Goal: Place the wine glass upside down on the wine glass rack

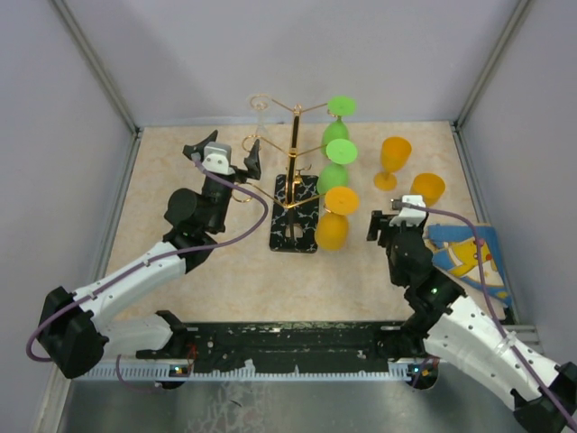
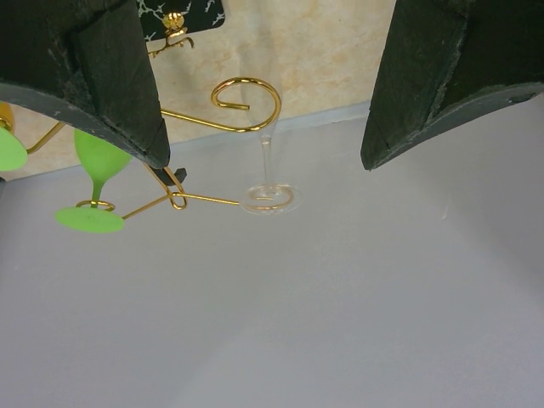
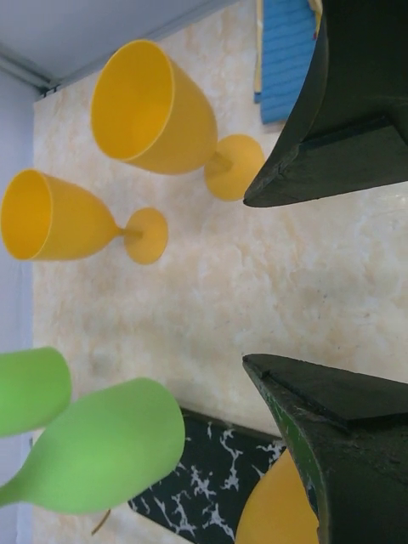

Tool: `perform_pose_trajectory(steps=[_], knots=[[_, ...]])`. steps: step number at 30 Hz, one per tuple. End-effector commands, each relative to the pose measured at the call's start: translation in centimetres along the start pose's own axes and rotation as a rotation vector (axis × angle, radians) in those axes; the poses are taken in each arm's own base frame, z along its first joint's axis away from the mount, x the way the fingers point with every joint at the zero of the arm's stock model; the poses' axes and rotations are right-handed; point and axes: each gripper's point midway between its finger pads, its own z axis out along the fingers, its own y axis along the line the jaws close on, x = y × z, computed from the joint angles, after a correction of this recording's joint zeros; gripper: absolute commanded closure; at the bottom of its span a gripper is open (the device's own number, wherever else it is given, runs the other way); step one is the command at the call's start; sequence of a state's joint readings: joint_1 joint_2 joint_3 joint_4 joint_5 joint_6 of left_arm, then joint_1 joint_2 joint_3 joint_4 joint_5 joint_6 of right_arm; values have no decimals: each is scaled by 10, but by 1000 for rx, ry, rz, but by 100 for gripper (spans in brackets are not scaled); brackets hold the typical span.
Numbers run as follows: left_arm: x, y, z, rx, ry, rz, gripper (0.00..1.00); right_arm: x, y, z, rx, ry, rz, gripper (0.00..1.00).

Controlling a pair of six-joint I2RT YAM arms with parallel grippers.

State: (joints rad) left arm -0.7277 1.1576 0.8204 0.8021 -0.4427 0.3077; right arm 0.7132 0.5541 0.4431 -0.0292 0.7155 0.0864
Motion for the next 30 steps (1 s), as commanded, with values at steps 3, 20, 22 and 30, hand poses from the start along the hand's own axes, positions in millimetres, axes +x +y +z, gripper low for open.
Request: perform_pose_trajectory(steps=[3, 20, 22, 30], knots=[[-20, 7, 2, -8, -26, -26, 1, -50, -21, 10, 115, 29, 88, 31], [-29, -1, -7, 71, 12, -64, 1, -104, -23, 149, -52, 205, -8, 41], [-33, -2, -8, 87, 25, -68, 1, -103, -23, 163, -64, 220, -50, 50], [-48, -1, -11, 102, 100, -132, 1, -90, -33, 196, -70, 322, -91, 58]])
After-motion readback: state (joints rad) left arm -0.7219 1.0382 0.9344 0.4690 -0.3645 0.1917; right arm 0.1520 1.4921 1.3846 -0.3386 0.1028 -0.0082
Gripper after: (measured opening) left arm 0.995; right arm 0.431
